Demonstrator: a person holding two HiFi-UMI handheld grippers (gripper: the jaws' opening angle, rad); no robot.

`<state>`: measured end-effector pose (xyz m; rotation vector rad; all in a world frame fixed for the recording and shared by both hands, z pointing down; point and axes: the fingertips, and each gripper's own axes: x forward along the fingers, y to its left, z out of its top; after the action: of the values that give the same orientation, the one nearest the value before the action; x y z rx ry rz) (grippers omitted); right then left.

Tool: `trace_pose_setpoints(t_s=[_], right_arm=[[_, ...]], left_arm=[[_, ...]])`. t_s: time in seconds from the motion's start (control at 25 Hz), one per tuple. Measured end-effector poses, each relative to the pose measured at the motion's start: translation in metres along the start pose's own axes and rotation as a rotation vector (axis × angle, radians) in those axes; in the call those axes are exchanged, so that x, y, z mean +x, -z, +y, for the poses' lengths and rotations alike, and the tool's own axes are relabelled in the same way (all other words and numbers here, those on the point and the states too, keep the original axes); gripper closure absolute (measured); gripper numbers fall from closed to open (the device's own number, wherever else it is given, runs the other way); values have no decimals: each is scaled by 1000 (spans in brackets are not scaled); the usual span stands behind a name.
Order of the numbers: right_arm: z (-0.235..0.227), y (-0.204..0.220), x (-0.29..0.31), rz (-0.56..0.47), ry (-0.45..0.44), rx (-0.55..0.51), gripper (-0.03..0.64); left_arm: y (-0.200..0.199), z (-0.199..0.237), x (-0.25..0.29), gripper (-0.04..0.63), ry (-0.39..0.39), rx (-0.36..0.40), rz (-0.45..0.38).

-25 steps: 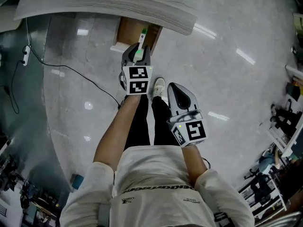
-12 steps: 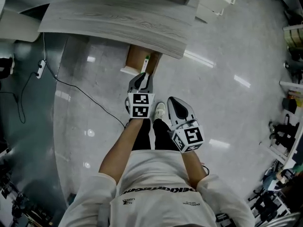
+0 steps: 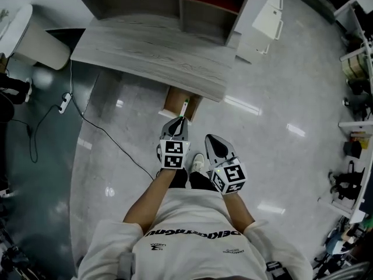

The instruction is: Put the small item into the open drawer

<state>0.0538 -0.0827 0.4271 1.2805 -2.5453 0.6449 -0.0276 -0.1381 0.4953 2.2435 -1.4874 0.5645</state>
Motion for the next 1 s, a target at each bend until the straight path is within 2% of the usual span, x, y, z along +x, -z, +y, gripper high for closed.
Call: trace_pose_setpoints(t_s=[0.16, 0.36, 0.52, 0.64, 1.0], right_arm=[[4, -19, 2, -28, -12, -22, 588], [3, -44, 18, -55, -5, -46, 588], [9, -55, 11, -58, 1, -57, 588], [13, -69, 8, -72, -4, -69, 588], [12, -99, -2, -117, -9, -103, 588]], left_arm=[[-20, 7, -16, 575, -10, 18, -36], [-40, 14, -25, 578, 15, 84, -71], [-48, 6, -43, 580, 52, 62, -85], [-56, 5, -53, 580, 58, 80, -104], [-105, -3, -94, 580, 66, 111, -246]])
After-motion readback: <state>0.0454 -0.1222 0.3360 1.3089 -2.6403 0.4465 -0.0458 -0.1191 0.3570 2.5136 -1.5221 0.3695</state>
